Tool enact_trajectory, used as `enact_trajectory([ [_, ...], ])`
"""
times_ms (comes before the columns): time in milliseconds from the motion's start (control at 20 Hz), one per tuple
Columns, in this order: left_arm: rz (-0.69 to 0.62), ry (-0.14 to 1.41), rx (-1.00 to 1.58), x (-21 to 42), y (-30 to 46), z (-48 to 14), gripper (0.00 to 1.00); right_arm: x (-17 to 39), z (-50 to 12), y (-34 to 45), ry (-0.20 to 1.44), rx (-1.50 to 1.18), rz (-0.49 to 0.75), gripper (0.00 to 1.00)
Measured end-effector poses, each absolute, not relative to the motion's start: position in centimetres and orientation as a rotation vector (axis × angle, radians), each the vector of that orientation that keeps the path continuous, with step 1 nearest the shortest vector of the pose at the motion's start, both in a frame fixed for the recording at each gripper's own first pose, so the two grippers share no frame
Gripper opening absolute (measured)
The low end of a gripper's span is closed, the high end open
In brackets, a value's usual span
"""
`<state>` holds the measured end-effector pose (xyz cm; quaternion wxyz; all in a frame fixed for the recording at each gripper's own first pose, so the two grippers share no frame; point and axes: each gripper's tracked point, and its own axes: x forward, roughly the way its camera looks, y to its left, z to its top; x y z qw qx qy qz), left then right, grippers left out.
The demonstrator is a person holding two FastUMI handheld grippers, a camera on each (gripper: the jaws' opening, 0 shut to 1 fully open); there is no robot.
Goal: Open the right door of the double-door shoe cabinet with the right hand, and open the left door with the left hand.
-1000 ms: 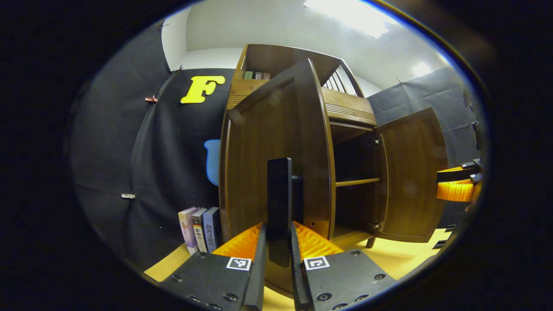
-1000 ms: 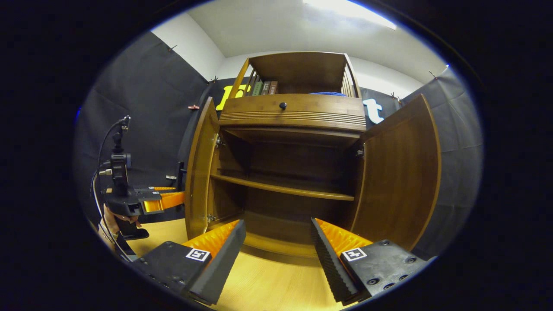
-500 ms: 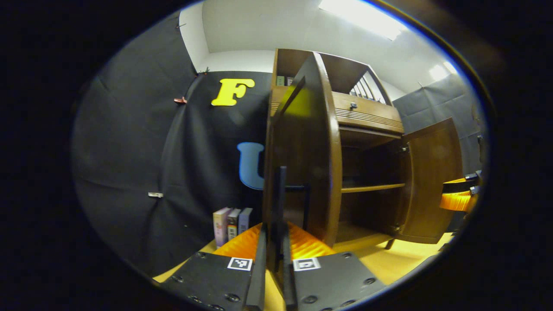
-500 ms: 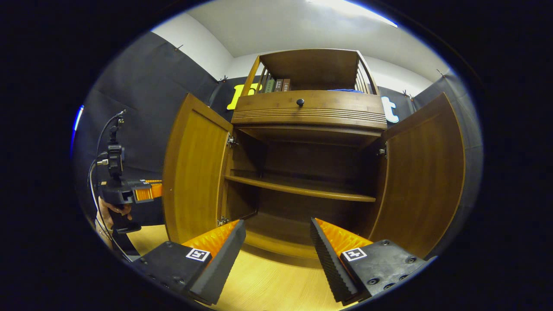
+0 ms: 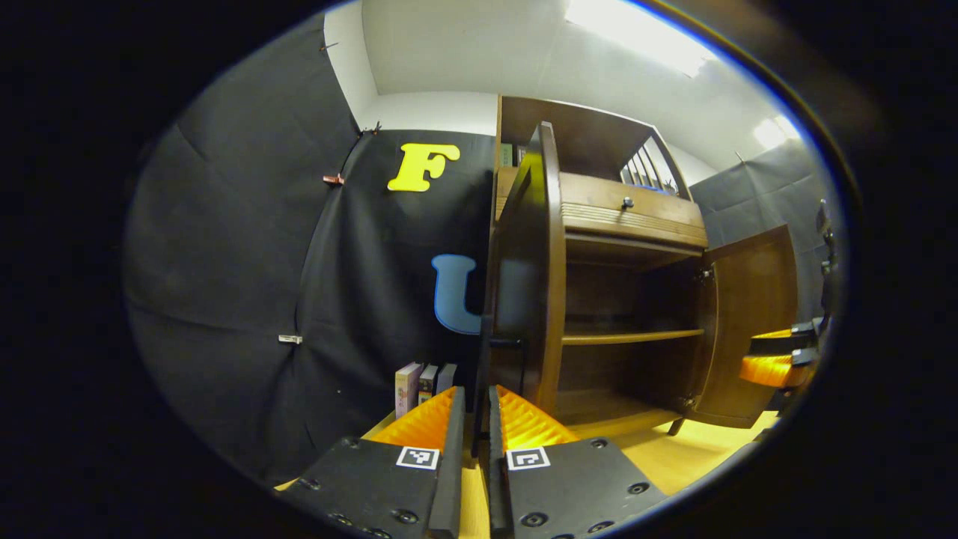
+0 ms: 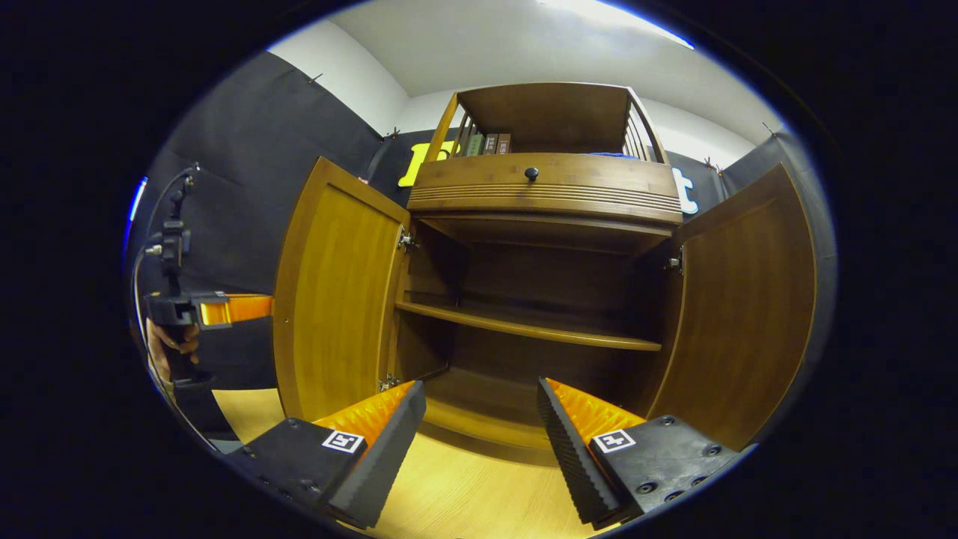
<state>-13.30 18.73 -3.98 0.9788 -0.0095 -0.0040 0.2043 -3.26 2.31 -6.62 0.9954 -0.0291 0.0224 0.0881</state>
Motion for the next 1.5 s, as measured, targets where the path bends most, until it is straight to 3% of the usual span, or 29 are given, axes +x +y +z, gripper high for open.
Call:
enact_trajectory([
  [100,0.417,-0.001,-0.053,-14.0,17.8,-3.0,0.19,-3.2,-6.7,2.3,0.049,-0.042,0.178,0.95],
  [150,0.398,0.005,-0.08,-13.9,16.8,-2.6,0.26,-3.2,-6.8,2.3,0.05,-0.035,0.179,0.95],
  [250,0.314,0.001,-0.138,-13.4,14.0,-1.3,0.27,-3.1,-6.9,2.0,0.049,-0.031,0.173,0.95],
  [300,0.258,-0.005,-0.154,-12.9,12.3,-0.7,0.43,-3.1,-6.8,1.7,0.048,-0.036,0.168,0.95],
  [500,0.105,-0.067,-0.096,-10.6,5.9,1.5,0.58,-3.3,-6.5,0.3,0.042,-0.036,0.136,0.95],
  [550,0.096,-0.069,-0.063,-9.6,4.8,1.2,0.75,-3.4,-6.6,0.0,0.044,-0.029,0.129,0.96],
  [850,0.056,0.0,0.033,-2.6,0.5,-2.8,0.96,-4.4,-5.6,-2.3,0.046,0.001,0.05,0.99],
  [1250,0.062,0.126,-0.102,0.6,-0.2,-7.6,0.96,-5.2,-3.8,-3.0,0.0,0.0,0.009,0.97],
  [1500,0.085,0.088,-0.118,0.5,0.7,-6.6,0.95,-5.3,-2.7,-2.9,-0.037,0.033,0.017,0.97],
])
